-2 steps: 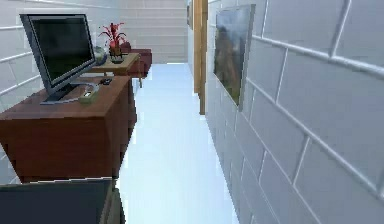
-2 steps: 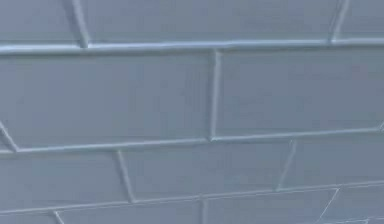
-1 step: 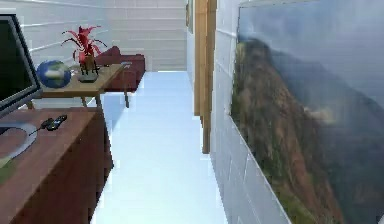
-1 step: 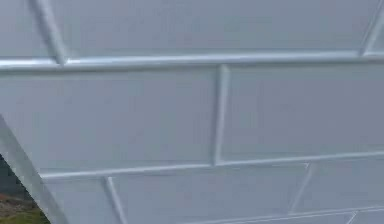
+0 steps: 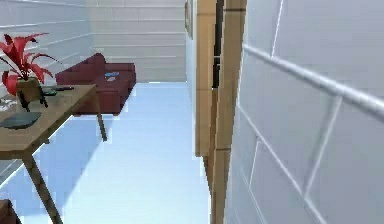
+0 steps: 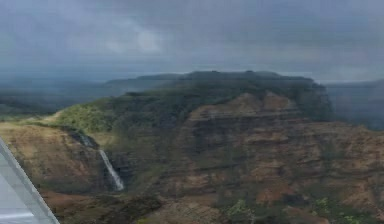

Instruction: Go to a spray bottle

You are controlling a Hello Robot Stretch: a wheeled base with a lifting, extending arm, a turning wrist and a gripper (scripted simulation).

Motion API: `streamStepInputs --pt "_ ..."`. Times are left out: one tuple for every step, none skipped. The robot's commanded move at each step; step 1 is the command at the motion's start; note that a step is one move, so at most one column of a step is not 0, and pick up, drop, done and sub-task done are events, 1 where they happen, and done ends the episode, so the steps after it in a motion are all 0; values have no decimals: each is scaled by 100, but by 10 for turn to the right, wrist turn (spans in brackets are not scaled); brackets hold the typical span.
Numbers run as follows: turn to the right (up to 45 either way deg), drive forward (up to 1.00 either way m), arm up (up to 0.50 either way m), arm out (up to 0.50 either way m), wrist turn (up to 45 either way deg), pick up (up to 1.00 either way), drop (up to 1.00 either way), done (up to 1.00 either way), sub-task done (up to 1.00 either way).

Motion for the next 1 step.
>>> streamStepInputs --pt "-30 0 0 0 0 0 0 0 0"
